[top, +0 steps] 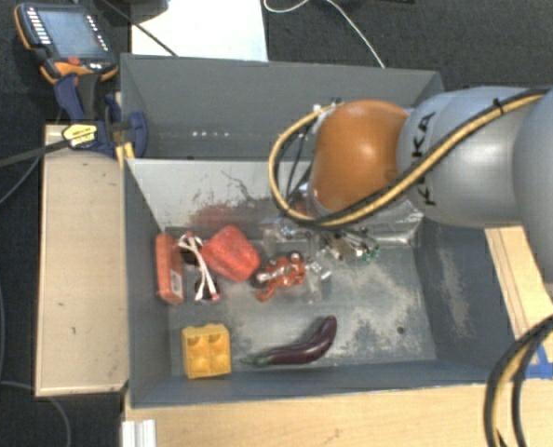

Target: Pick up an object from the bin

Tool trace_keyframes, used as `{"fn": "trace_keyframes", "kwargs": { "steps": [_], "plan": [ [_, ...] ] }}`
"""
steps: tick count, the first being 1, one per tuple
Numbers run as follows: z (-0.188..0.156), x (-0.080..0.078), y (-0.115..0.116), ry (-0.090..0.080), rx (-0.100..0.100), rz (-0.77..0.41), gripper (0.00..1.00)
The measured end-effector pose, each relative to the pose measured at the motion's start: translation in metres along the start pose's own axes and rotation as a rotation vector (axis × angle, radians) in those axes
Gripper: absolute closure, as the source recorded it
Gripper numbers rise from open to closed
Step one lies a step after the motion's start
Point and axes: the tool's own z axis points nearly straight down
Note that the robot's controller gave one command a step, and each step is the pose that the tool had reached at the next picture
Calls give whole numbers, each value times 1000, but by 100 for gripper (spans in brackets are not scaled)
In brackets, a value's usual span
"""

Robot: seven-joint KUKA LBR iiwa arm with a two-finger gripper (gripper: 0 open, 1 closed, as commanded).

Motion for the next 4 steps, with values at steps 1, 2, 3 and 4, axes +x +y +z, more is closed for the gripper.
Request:
{"fn": "trace_keyframes", "kwargs": {
  "steps": [1,2,3,4],
  "plan": [
    [30,4,-7,-3,4,-205,0],
    [30,2,-3,-1,-1,-90,100],
    [30,2,-3,-1,-1,-89,100],
    [26,3,-2,0,-2,-89,100]
  ]
}}
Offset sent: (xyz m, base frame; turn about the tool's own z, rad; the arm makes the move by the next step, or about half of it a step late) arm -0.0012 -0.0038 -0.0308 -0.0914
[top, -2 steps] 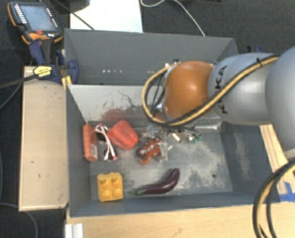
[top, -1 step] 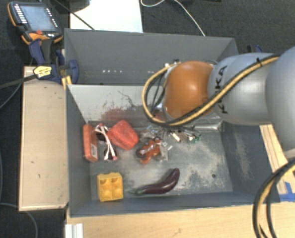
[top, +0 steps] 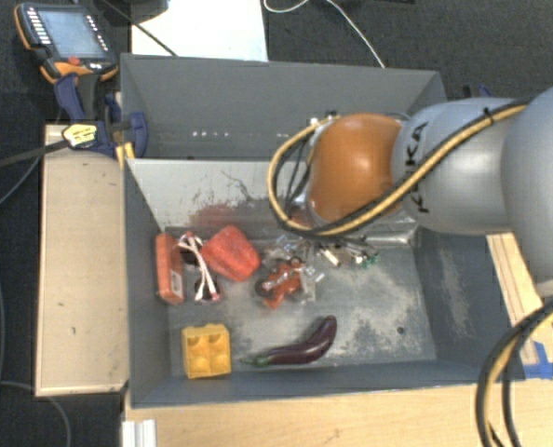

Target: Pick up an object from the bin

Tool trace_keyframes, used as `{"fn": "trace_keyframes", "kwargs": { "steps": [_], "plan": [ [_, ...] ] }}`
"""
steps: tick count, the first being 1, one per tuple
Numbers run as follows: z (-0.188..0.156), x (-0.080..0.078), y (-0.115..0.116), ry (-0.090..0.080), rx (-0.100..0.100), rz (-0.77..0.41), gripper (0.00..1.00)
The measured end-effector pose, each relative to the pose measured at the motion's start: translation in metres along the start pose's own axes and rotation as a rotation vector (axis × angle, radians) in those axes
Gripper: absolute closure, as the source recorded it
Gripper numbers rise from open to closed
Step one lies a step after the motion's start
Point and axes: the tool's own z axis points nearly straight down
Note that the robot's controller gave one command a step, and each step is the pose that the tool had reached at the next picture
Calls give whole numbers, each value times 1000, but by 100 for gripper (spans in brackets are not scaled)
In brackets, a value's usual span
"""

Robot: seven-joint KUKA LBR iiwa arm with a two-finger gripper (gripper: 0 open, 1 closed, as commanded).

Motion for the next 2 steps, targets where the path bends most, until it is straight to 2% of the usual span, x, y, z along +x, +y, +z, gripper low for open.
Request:
{"fn": "trace_keyframes", "kwargs": {
  "steps": [1,2],
  "plan": [
    [-20,2,1,7,-4,2,100],
    [-46,0,0,2,-1,2,100]
  ]
}}
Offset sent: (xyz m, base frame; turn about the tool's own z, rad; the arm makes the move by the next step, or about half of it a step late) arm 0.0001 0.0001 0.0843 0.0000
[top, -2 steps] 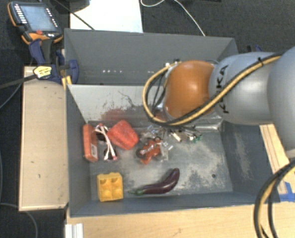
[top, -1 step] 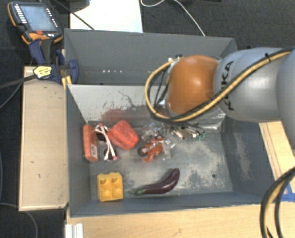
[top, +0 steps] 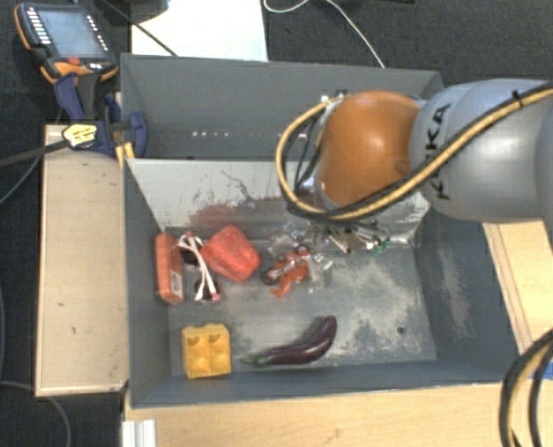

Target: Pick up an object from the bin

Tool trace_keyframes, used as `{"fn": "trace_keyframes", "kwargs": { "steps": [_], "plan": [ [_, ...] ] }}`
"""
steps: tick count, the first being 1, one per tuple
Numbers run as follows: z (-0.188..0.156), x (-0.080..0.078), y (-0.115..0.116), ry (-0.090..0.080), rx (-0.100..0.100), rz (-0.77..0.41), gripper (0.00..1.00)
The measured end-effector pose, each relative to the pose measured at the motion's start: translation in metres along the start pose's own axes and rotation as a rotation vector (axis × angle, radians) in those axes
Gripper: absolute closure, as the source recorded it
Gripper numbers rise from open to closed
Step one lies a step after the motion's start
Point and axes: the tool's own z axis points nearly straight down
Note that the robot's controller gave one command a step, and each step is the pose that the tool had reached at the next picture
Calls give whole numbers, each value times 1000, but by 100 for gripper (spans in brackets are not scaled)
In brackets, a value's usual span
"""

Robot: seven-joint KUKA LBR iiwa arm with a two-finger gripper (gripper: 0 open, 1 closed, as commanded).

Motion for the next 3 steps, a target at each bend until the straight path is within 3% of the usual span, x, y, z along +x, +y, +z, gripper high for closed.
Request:
{"fn": "trace_keyframes", "kwargs": {
  "steps": [1,3],
  "plan": [
    [-17,-2,-1,-8,5,1,100],
    [-27,-2,-1,-6,4,2,100]
  ]
}}
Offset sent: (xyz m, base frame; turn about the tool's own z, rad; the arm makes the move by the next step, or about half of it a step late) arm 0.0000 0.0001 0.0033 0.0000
